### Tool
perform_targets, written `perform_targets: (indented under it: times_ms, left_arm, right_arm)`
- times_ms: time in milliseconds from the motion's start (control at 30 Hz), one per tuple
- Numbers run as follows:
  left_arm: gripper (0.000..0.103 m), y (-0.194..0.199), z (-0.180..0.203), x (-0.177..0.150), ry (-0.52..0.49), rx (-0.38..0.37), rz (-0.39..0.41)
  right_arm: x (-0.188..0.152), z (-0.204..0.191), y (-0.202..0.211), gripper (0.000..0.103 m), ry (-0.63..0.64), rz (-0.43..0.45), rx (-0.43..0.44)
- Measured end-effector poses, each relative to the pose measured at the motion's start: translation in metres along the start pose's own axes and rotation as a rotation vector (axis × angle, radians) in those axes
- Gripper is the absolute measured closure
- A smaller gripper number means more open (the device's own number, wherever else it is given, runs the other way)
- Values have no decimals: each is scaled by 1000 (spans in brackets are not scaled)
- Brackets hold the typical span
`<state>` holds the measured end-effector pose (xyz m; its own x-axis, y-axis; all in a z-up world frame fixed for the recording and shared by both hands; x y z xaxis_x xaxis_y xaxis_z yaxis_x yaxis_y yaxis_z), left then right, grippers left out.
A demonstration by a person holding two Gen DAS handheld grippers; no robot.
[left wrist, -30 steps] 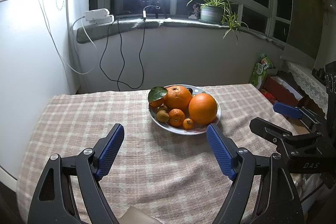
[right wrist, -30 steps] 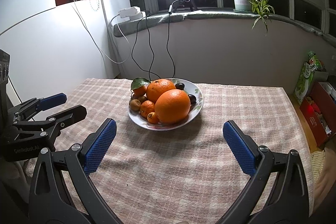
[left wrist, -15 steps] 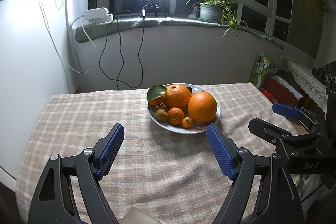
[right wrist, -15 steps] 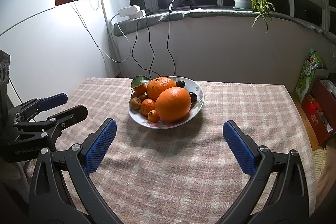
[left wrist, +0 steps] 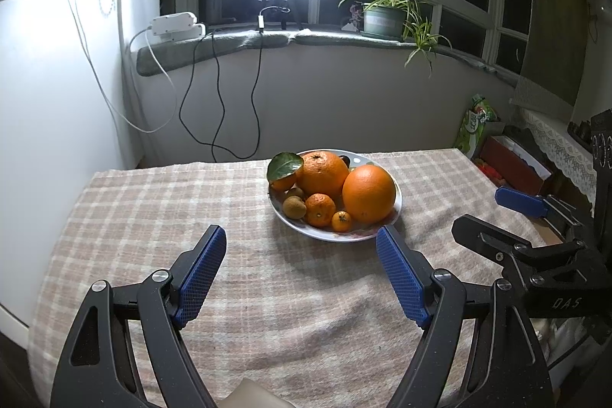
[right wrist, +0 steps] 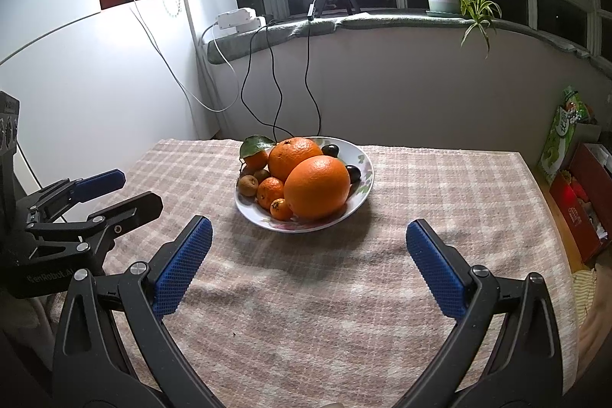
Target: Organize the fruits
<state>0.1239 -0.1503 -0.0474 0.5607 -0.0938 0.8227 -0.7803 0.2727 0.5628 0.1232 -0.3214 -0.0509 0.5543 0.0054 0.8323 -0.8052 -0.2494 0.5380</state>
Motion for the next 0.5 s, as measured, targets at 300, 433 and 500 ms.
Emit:
perform_targets:
  times_ms: [300,433,500]
  left_arm:
    - [22,0,0,0,-1,0,1]
    - [22,-2,-2,0,-3,-3,5]
    - [22,-4,-3,-1,-3,-5,2]
  right_arm:
    - [-3,1,-2,0,-10,-8,-3]
    - [-4,2,-2,0,-15,-11,-4]
    - [-4,3,-3,0,-19,-14,-3]
Point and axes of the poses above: each gripper's, at about its wrist camera, not at the fingertips, and y roughly against the way its jaws point, z to its right, x to its top, the point moved 5 cm from there along -y, roughly the way its jaws point, and after that the axes turned 2 degrees about -x, right-handed, at the moved point
